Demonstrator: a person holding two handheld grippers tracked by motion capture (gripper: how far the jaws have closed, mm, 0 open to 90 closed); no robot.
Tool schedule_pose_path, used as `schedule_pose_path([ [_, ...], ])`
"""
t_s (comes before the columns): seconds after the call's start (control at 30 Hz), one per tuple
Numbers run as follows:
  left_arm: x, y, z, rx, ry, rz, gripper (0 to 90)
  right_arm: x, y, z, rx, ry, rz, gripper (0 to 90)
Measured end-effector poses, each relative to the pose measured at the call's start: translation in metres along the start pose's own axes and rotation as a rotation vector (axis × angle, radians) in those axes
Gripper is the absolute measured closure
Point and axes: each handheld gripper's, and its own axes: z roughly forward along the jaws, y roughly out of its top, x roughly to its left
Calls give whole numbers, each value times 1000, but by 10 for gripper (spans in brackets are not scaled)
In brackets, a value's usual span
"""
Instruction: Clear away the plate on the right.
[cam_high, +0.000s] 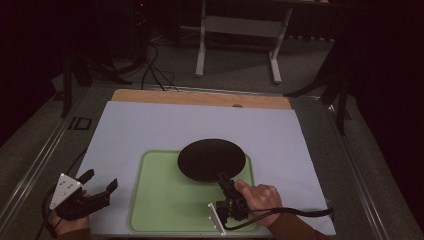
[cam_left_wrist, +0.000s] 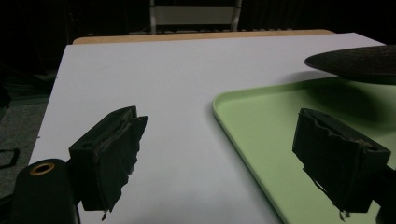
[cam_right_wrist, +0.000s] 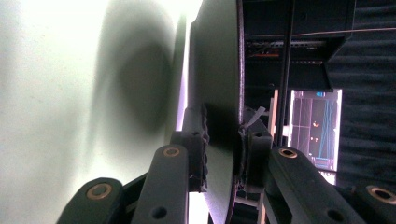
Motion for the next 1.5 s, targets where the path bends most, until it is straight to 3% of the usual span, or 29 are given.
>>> schedule_pose_path([
  [0.53,0,0,0,0,3,0,151,14,13,-7,-40,13,-11,755],
  [0.8,0,0,0,2,4,1,151,22,27,-14,-86,27,-6,755],
  [1.07,0,0,0,1,4,-2,151,30,32,-13,-132,123,12,802],
  [1.2,0,0,0,3,3,-2,151,28,31,-16,-180,236,92,834],
  [1.37,0,0,0,6,3,0,151,29,28,-15,-193,328,151,773],
  [1.47,0,0,0,5,3,-1,151,32,27,-13,-188,358,167,756],
  [1.5,0,0,0,8,2,-4,151,35,26,-12,-185,414,205,724],
])
